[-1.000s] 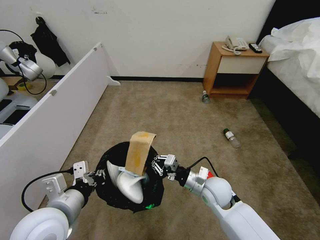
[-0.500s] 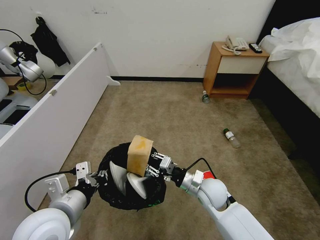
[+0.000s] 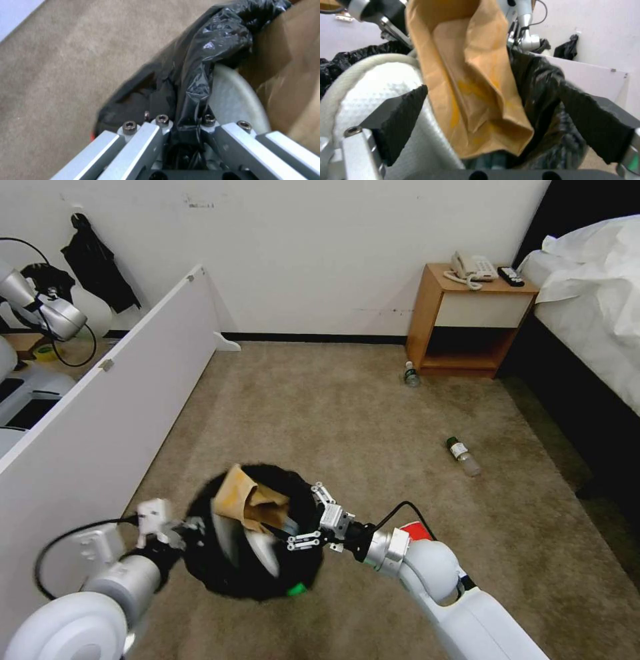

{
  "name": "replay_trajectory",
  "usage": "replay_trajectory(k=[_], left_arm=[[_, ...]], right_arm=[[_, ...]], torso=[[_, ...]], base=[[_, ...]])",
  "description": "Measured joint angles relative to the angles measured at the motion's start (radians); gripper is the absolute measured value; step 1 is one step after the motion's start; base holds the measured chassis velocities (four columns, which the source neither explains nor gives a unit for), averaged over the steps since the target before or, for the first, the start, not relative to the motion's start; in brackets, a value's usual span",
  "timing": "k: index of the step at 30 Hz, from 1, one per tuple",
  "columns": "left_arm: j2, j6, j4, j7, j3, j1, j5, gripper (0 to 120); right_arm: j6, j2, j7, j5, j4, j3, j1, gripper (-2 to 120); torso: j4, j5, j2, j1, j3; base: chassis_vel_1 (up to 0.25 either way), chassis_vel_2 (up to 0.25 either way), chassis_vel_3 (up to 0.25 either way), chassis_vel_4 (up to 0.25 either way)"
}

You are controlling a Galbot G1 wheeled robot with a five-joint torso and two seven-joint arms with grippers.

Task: Pick up the trash bin, then pick up the garbage from the floor and place it into the trash bin.

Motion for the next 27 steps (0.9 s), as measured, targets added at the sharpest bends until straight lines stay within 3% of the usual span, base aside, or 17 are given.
replay_trajectory(k=[10, 27], left_arm=[[0.005, 0.0, 0.024, 0.0, -0.041, -0.017, -0.02, 1], [0.009, 0.0, 0.083, 0.0, -0.059, -0.043, -0.014, 1]], right_arm=[[-0.017, -0.02, 0.017, 0.075, 0.034, 0.043, -0.029, 100], [-0.065, -0.014, 0.055, 0.402, 0.117, 0.106, -0.04, 100]], torso=[[0.0, 0.0006, 0.0, 0.0, 0.0], [0.0, 0.0005, 0.0, 0.0, 0.0]], base=[[0.0, 0.0, 0.0, 0.0], [0.0, 0.0, 0.0, 0.0]])
